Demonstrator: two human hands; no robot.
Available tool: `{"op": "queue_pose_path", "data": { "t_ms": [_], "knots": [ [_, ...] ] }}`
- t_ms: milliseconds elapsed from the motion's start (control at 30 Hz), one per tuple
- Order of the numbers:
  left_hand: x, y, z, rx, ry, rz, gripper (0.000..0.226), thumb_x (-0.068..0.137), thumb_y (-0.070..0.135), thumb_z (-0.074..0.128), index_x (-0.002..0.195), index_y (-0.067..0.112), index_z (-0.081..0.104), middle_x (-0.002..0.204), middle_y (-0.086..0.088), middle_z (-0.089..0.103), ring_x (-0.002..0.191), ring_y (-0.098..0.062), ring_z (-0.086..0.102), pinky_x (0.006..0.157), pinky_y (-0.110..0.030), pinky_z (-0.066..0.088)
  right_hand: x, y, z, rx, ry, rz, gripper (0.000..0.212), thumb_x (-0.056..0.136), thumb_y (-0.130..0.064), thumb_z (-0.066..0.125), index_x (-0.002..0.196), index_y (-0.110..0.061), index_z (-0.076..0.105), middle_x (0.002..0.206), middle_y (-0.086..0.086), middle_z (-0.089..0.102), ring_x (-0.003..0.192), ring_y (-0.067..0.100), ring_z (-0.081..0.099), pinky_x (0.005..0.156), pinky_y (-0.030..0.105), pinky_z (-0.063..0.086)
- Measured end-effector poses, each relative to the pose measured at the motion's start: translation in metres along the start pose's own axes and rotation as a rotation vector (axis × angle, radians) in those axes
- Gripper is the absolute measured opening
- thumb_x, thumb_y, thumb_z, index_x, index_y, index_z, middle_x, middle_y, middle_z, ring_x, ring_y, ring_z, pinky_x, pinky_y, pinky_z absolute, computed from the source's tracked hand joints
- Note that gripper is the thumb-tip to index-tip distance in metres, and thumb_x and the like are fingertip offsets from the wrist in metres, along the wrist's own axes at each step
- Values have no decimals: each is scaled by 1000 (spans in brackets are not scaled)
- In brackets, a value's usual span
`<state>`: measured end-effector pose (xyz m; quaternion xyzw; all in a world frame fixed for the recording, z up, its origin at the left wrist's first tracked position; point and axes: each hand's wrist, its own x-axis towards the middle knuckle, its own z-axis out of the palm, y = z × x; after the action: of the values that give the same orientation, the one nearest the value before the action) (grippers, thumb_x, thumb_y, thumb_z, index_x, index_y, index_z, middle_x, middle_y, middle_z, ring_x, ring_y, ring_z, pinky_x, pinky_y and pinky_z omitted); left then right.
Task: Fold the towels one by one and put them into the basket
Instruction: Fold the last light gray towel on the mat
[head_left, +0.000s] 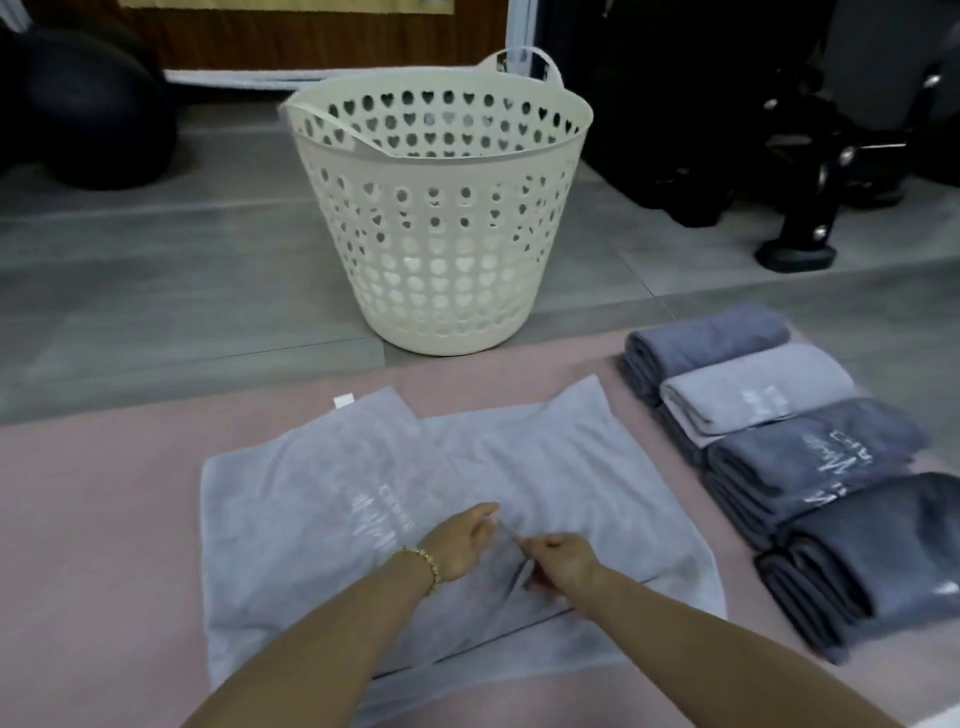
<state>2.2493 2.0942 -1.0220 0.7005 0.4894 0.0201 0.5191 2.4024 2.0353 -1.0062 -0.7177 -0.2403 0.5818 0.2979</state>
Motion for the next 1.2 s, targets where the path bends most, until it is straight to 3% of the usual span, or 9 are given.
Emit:
{"op": "queue_pose_path", "data": {
  "t_ms": [67,133,233,500,633,733,900,1033,1200],
  "knots": [
    [7,6,1,61,36,63,43,102,37,28,138,20,42,137,4,48,127,-13,44,109,-21,28,-7,-7,-11,155,-61,-17,19,91,-14,63,81,1,66,73,15,64,63,21,61,57,24,56],
    [15,17,-1,100,49,135,28,101,36,34,102,21,57,98,3,62,91,-8,57,94,-32,43,-16,-7,-32,197,-93,-50,17,92,-14,61,89,2,67,79,14,66,69,19,65,60,24,57],
    [29,52,-1,97,17,264,28,97,29,49,72,19,40,60,9,36,53,0,35,60,-20,35,-26,7,-81,201,-27,-85,14,90,-14,62,83,-3,66,75,11,61,61,13,60,57,22,54],
    [77,156,107,227,-173,420,32,95,32,53,67,23,39,59,7,39,55,-8,38,59,-28,34,-59,75,-196,223,155,0,9,86,-13,68,81,-6,67,67,6,57,56,8,55,53,18,52],
    [87,147,141,252,-270,329,14,94,34,52,97,21,57,83,5,56,81,-14,55,82,-29,47,-56,101,-211,193,243,8,6,85,-3,66,80,-1,69,61,5,62,48,6,58,50,19,52],
    [92,133,135,210,-212,262,37,94,36,52,127,20,51,107,0,59,93,-13,55,96,-31,45,-45,104,-213,100,257,-4,11,84,-1,67,74,-3,69,62,2,63,60,13,57,60,23,53],
    [103,119,103,272,42,323,44,95,39,49,134,18,47,126,-2,55,117,-19,52,101,-32,41,-12,72,-199,-215,352,-163,14,83,-15,68,72,-23,62,88,5,71,82,19,63,83,29,50],
    [117,105,61,324,282,266,47,96,36,47,136,12,43,137,-8,45,124,-26,42,106,-34,33,29,24,-168,-221,340,-339,5,83,-15,70,87,-16,66,84,3,66,77,18,58,76,23,47],
    [140,80,11,407,274,31,57,99,40,37,146,9,27,151,-10,29,138,-27,27,113,-33,21,84,-26,-125,-155,236,-383,16,85,-19,69,99,-15,62,102,5,61,94,16,54,84,22,44]
  ]
}}
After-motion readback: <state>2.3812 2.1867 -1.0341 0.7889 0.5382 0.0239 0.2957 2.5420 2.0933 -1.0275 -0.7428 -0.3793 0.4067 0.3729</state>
